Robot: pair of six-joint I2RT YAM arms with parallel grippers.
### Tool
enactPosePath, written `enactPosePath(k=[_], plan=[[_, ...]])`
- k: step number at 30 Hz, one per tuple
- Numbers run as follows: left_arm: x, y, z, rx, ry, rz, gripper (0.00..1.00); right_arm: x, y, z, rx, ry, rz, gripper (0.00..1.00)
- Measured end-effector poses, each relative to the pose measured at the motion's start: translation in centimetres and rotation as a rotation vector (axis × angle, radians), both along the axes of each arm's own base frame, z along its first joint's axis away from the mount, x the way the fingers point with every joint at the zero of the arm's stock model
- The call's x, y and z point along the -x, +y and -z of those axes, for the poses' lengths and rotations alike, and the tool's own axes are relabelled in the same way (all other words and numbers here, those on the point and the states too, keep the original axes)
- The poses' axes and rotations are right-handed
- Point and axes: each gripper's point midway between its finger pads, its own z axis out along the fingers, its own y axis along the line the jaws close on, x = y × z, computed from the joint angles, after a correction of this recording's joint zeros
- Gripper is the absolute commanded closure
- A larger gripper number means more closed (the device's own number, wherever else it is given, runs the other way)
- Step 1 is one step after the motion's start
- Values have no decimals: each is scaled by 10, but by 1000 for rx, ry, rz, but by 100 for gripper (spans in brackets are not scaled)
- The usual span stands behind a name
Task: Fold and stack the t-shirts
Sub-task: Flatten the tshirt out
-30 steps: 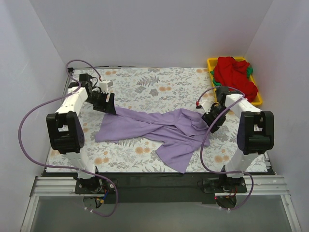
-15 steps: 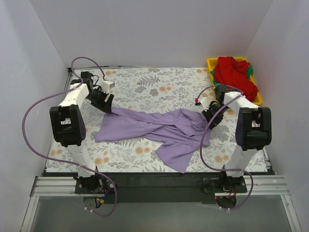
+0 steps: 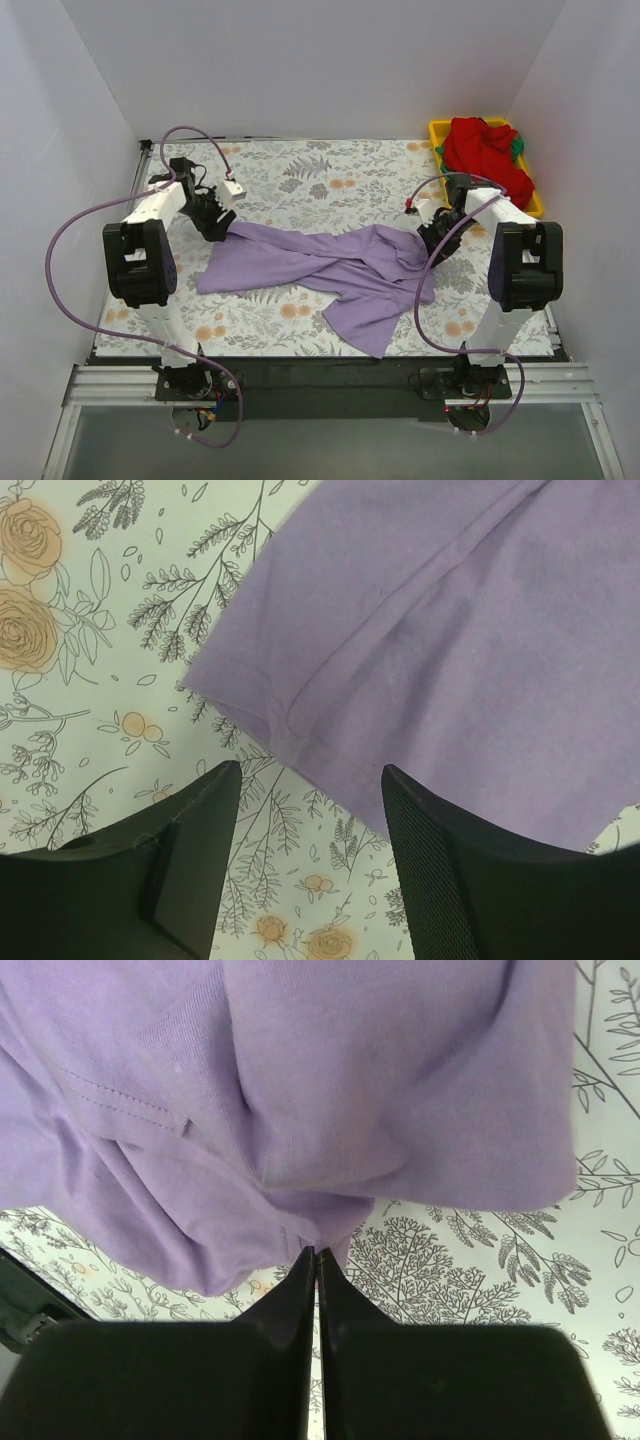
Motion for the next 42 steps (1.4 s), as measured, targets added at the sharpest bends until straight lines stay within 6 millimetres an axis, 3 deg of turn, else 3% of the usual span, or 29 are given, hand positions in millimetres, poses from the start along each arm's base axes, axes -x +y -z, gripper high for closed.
enactPosePath(k=[7, 10, 14, 19, 22, 27, 32, 33, 34, 38, 42], plan=[[-4, -4, 4, -6, -36, 60, 45, -11, -2, -13, -28, -23, 28, 99], [-5, -6, 8, -9, -49, 68, 53, -9, -3, -15, -32, -18, 33, 99], [-11, -10, 11, -20, -69, 82, 55, -7, -2, -16, -36, -11, 34, 99], [-16, -10, 21, -40, -64, 88, 69, -7, -1, -21, -43, -8, 34, 99], [-16, -8, 28, -55, -54, 86, 69, -15, 2, -30, -62, -29, 38, 99], [-14, -7, 31, -59, -41, 89, 62, -26, 8, -46, -101, -59, 54, 99], [-15, -7, 31, -57, -39, 77, 84, -25, 10, -49, -118, -50, 58, 99], [-15, -7, 31, -55, -38, 72, 99, -24, 10, -49, -120, -46, 58, 99], [-14, -8, 31, -50, -33, 60, 100, -23, 10, -50, -120, -44, 58, 99], [-28, -10, 19, -4, -40, -2, 100, -32, 8, -63, -131, -72, 70, 99], [-63, -3, -20, 80, -124, -118, 100, -59, -6, -94, -162, -166, 117, 99]])
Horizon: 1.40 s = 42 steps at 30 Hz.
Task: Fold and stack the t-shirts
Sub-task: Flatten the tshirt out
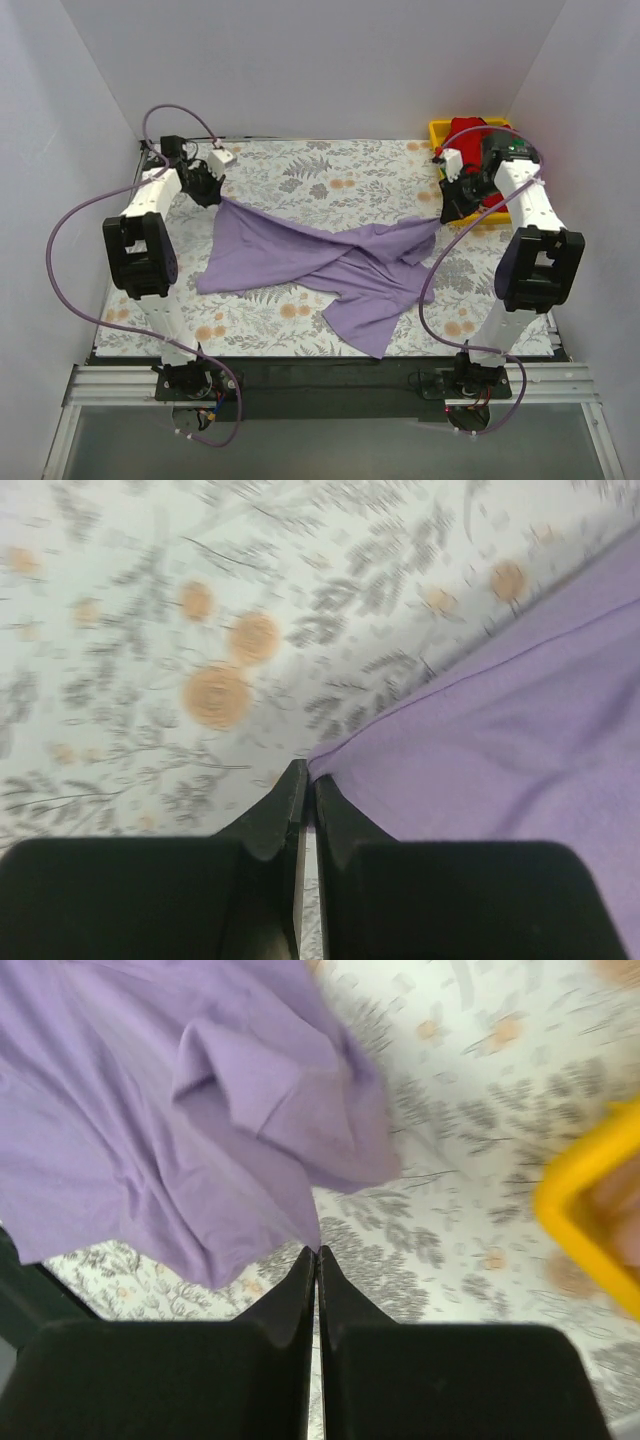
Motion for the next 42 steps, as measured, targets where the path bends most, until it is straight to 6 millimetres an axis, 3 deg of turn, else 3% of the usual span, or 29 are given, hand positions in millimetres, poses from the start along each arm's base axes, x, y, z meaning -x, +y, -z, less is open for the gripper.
enactPosePath(k=[4, 11, 17, 24, 27, 30, 35, 42], plan=[[-29, 20, -50, 96, -110, -129, 100, -33, -16, -48, -42, -144, 57, 99], [-44, 30, -125, 219, -258, -253, 100, -67, -18, -143, -140, -385, 95, 99], [-46, 22, -199, 288, -426, -294, 100, -79, -9, -238, -207, -613, 132, 99], [-39, 23, -288, 324, -650, -319, 100, -68, -12, -322, -240, -853, 246, 99], [-23, 22, -330, 331, -757, -320, 100, -44, -13, -364, -253, -993, 300, 99], [6, 18, -378, 343, -880, -311, 100, -6, -14, -415, -264, -1166, 346, 99], [87, 4, -456, 367, -1120, -276, 100, 72, -17, -497, -279, -1474, 403, 99], [198, -9, -535, 404, -1418, -259, 100, 174, -20, -564, -284, -1796, 468, 99]])
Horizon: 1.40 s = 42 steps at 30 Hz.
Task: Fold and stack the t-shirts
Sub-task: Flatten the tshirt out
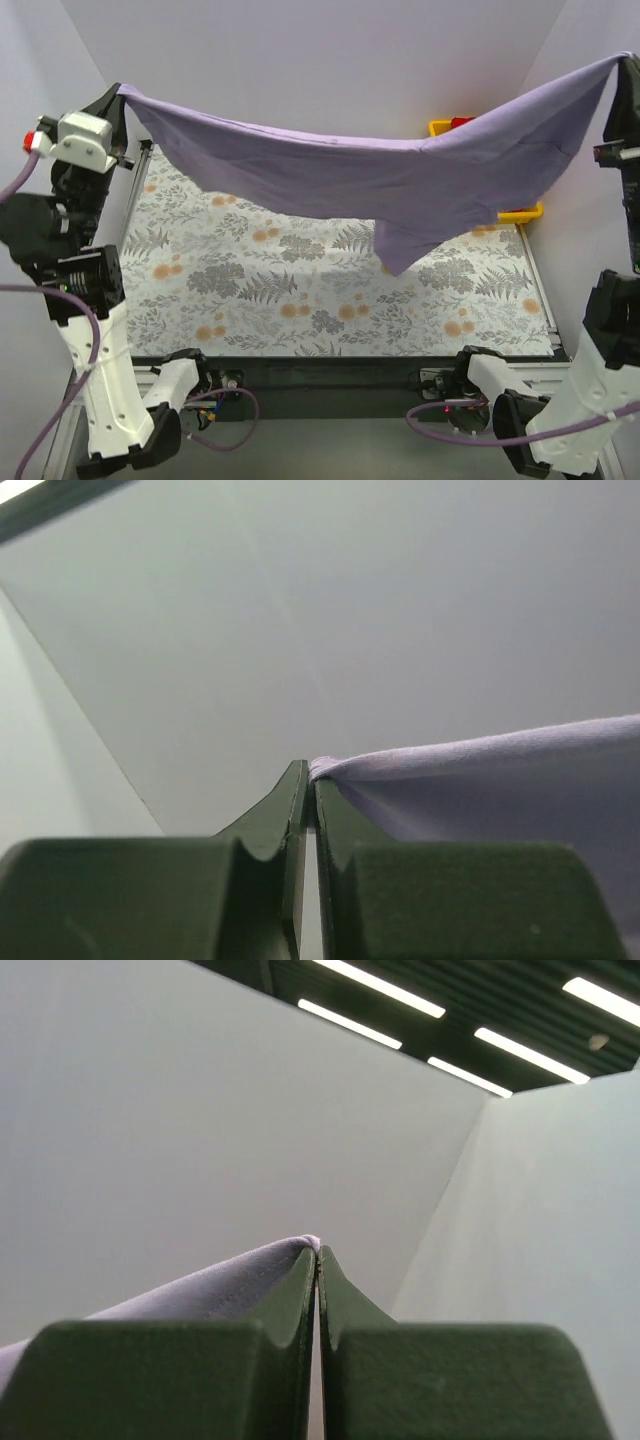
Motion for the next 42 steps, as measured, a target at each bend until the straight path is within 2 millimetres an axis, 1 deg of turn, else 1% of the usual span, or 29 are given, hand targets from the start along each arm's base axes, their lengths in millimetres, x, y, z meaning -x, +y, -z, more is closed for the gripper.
enactPosePath(k=[3, 5, 7, 9, 11, 13, 14, 17, 18, 19, 20, 22, 23, 24, 26, 28, 30, 32, 33, 35, 38, 40, 42], plan=[[35, -2, -21, 16, -92, -18, 100, 38, 0, -21, 7, -113, 36, 99], [51, 0, -33, 29, -134, -34, 100, 59, 1, -33, 20, -179, 51, 99], [61, 2, -44, 42, -167, -54, 100, 74, 2, -44, 36, -234, 65, 99], [65, 6, -53, 53, -186, -75, 100, 82, 3, -51, 48, -272, 72, 99], [63, 9, -54, 59, -188, -93, 100, 82, 4, -53, 58, -286, 73, 99], [55, 14, -47, 59, -168, -112, 100, 74, 5, -55, 70, -287, 65, 99], [48, 16, -41, 59, -151, -119, 100, 67, 6, -54, 76, -281, 55, 99], [20, 23, -12, 55, -71, -139, 100, 31, 9, -42, 91, -224, 8, 99], [8, 26, 1, 52, -39, -145, 100, 13, 10, -32, 97, -186, -15, 99], [-1, 27, 13, 49, -9, -149, 100, -7, 11, -19, 101, -137, -41, 99], [-14, 30, 29, 43, 31, -153, 100, -29, 12, -2, 103, -83, -68, 99], [-41, 34, 70, 29, 123, -155, 100, -76, 13, 40, 95, 52, -121, 99], [-53, 35, 95, 22, 178, -154, 100, -100, 14, 64, 86, 120, -152, 99], [-65, 37, 123, 18, 238, -150, 100, -120, 14, 91, 76, 195, -181, 99], [-86, 38, 182, 9, 362, -141, 100, -159, 16, 156, 47, 361, -235, 99], [-101, 39, 242, 2, 490, -128, 100, -189, 21, 228, 19, 529, -272, 99], [-111, 40, 300, -1, 609, -117, 100, -210, 31, 293, 8, 680, -303, 99], [-118, 41, 347, -2, 710, -109, 100, -222, 44, 341, 25, 784, -332, 99], [-123, 42, 369, -1, 758, -106, 100, -228, 49, 361, 38, 825, -339, 99], [-134, 44, 398, 5, 830, -101, 100, -241, 61, 387, 70, 875, -352, 99], [-155, 50, 440, 20, 930, -111, 100, -265, 74, 425, 110, 932, -349, 99], [-169, 55, 466, 28, 995, -121, 100, -281, 75, 451, 122, 979, -328, 99], [-183, 60, 488, 32, 1048, -132, 100, -299, 73, 474, 118, 1029, -294, 99]])
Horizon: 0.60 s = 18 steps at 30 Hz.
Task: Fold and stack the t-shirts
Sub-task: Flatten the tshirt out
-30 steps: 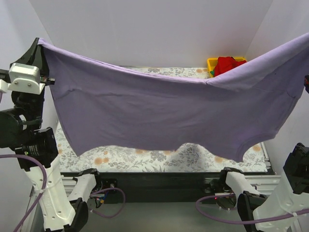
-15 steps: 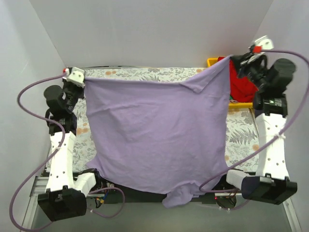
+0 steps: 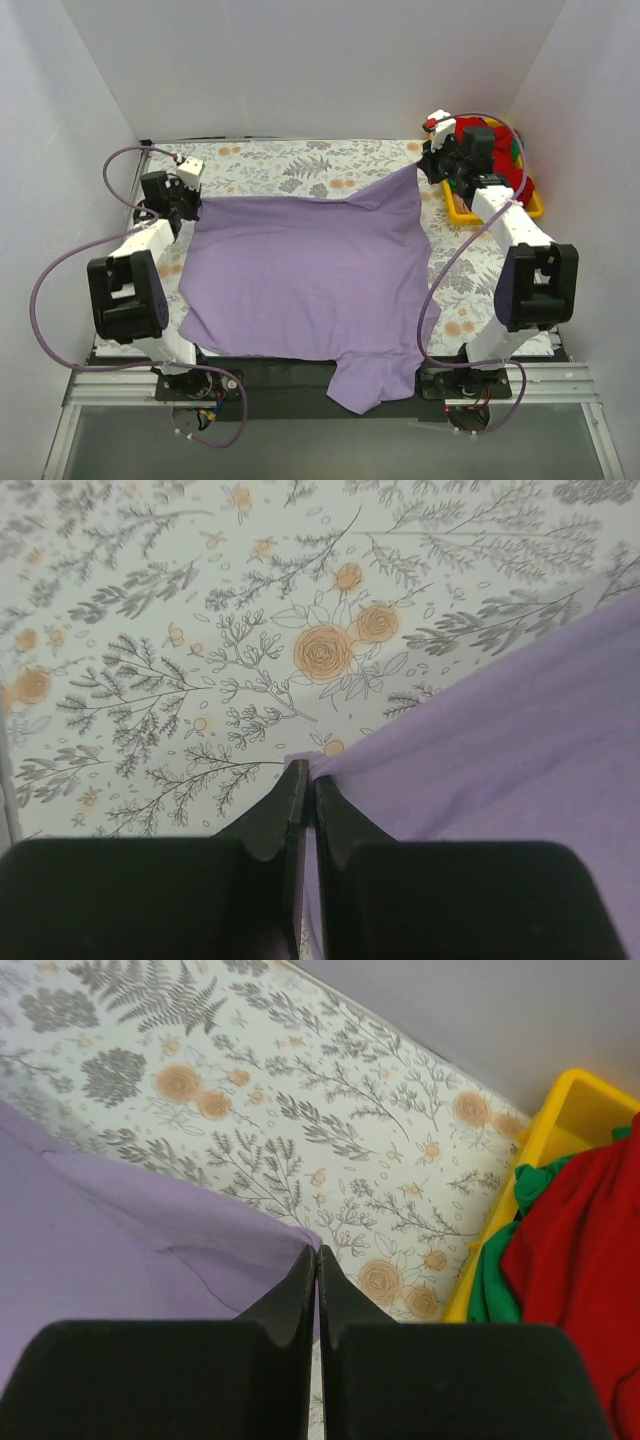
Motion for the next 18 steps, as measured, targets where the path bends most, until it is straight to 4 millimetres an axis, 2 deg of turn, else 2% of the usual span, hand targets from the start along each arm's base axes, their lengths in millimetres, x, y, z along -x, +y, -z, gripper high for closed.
enactPosePath(k=[3, 6, 14, 18], plan=[[-16, 5, 25, 6, 61, -8, 100, -19, -2, 25, 22, 46, 33, 99], [-32, 10, 42, 12, 99, -24, 100, -33, -3, 43, 47, 74, 63, 99], [-80, 26, 59, 17, 132, -82, 100, -87, 7, 63, 109, 59, 128, 99], [-93, 30, 73, 27, 167, -98, 100, -114, 14, 76, 145, 51, 154, 99]])
